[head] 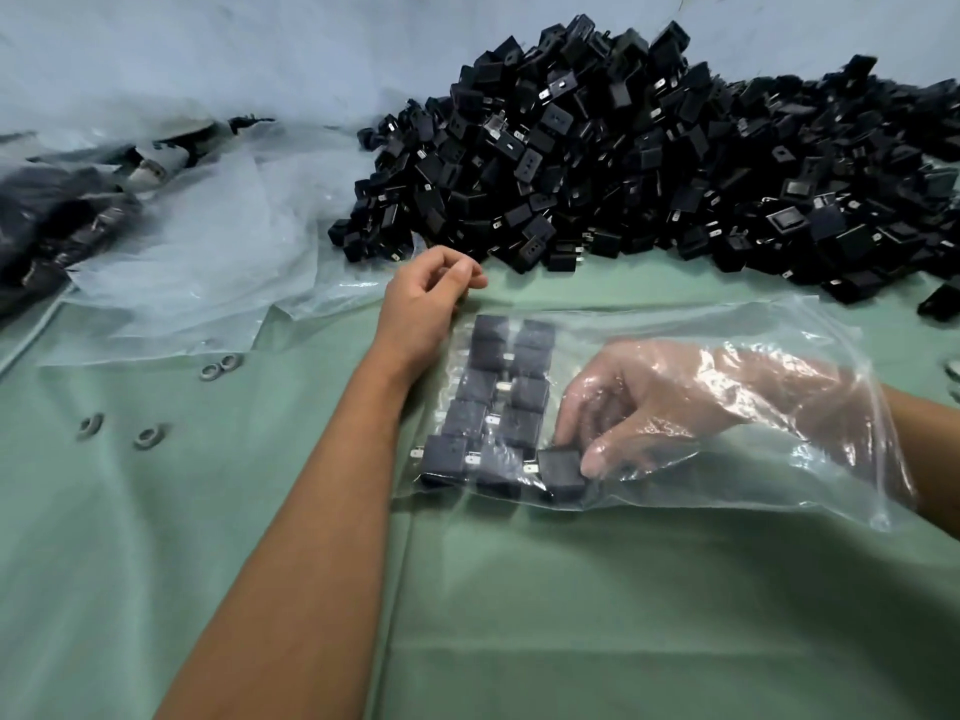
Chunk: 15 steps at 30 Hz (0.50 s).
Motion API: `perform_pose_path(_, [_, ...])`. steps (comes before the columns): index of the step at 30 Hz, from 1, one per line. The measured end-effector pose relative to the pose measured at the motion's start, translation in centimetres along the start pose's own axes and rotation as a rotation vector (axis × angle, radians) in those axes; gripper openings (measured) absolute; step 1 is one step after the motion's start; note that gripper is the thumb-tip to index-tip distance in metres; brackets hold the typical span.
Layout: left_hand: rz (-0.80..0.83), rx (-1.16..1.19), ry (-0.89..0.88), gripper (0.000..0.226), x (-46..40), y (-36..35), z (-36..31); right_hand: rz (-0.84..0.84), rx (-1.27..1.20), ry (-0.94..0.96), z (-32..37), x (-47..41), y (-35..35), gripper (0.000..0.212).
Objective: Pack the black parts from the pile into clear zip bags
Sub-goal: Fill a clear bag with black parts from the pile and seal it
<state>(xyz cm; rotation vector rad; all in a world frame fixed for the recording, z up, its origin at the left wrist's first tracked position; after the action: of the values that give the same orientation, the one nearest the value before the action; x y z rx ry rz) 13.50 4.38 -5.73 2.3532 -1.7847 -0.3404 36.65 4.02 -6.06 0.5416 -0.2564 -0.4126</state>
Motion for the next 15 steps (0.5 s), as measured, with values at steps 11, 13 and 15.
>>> perform_pose_path(11, [0.100,-0.145,-0.041,0.032,-0.6,-0.5,0.5,0.224,-0.011,0.072,0.2,0.1,0.3,0.041])
perform_pose_path(13, [0.079,-0.168,-0.039,0.033,-0.7,-0.4,0.7,0.199,0.028,0.060,-0.4,0.3,0.9,0.039])
perform_pose_path(15, [0.047,-0.201,-0.044,0.034,-0.7,-0.4,0.8,0.158,0.081,0.062,-1.5,0.8,1.3,0.030])
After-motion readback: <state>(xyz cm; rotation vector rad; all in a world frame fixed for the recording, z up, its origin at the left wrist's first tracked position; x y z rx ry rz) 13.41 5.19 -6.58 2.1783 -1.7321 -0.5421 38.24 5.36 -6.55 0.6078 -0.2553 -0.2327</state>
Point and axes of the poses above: each hand's wrist, its own x-axis away from the middle knuckle, its own y-axis out of the back of the hand, z = x × y, the point moved 3 cm from there along -x, towards the middle knuckle, and after that the axes turned 8 degrees about y, right-handed, at the moved point
